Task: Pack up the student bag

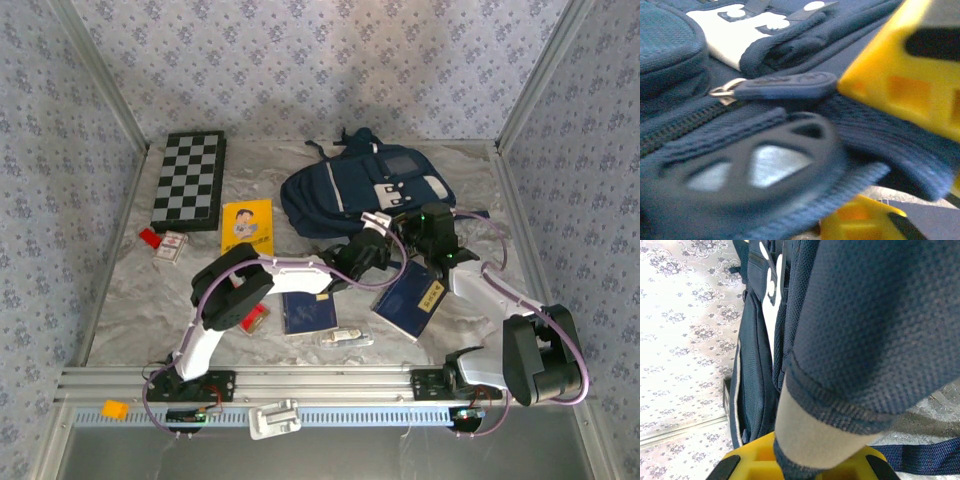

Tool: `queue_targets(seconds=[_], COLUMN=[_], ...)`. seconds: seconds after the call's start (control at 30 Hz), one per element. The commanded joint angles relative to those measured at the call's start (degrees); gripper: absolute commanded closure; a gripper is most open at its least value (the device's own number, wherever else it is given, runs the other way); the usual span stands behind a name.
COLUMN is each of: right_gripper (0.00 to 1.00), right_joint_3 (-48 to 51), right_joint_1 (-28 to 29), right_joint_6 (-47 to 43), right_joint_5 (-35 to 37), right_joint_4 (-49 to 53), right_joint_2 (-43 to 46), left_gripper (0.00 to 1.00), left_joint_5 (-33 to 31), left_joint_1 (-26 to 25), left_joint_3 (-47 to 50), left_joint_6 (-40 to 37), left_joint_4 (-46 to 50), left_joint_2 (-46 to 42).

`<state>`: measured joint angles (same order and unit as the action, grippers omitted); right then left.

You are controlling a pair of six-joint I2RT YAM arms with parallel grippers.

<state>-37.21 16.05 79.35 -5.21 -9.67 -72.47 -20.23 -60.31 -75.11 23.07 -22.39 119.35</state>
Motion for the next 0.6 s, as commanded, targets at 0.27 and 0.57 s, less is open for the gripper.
queue_targets(seconds=[0.27, 0.57], right_gripper=[1.00, 1.00], right_joint_3=[-1.2, -2.0], right_joint_1=[-0.2, -1.5], right_joint_6=[0.2, -0.3], right_joint_5=[-1.2, -2.0], right_joint_4=[-1.5, -0.3], right_joint_2=[1.9, 1.8], left_gripper=[1.00, 1.00], left_joint_5=[-0.3, 0.4], left_joint_1=[1.5, 2.7], left_joint_3=[2.0, 7.7], left_joint_6=[-1.1, -0.6], left_joint_4=[-2.0, -1.8], left_joint_2=[-3.6, -7.8])
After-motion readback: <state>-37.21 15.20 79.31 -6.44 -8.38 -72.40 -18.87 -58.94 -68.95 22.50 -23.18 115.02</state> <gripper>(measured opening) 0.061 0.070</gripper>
